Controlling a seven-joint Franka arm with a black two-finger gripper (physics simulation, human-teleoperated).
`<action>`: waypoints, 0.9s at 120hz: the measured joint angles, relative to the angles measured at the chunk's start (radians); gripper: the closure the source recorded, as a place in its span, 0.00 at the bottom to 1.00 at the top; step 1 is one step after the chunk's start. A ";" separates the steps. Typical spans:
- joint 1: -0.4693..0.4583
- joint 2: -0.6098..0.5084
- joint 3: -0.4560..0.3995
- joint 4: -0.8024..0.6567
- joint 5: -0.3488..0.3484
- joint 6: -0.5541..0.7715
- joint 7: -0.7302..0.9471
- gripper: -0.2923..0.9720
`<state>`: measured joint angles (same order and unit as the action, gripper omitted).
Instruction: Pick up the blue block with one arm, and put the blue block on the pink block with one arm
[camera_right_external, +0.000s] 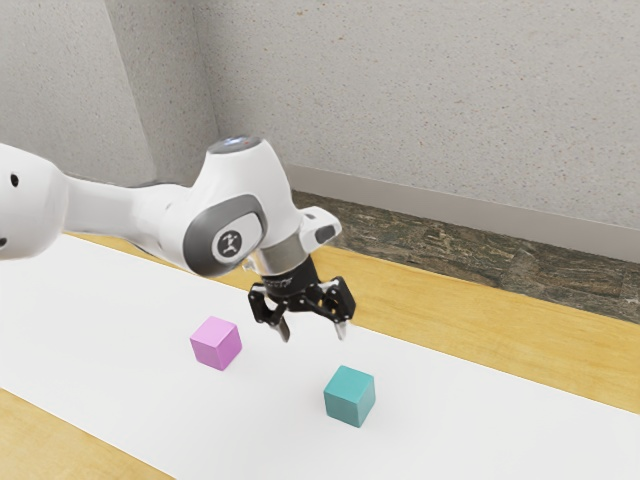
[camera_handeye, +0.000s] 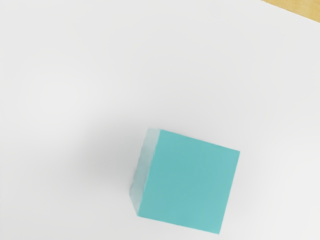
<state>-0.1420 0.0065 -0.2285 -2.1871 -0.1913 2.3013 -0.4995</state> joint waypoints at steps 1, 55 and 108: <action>0.003 0.000 -0.002 -0.002 -0.001 0.003 -0.002 0.23; 0.034 0.123 -0.047 0.012 0.104 0.066 0.046 0.23; 0.016 0.251 -0.048 0.064 0.120 0.133 0.118 0.23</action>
<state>-0.1259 0.2575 -0.2761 -2.1226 -0.0717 2.4340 -0.3819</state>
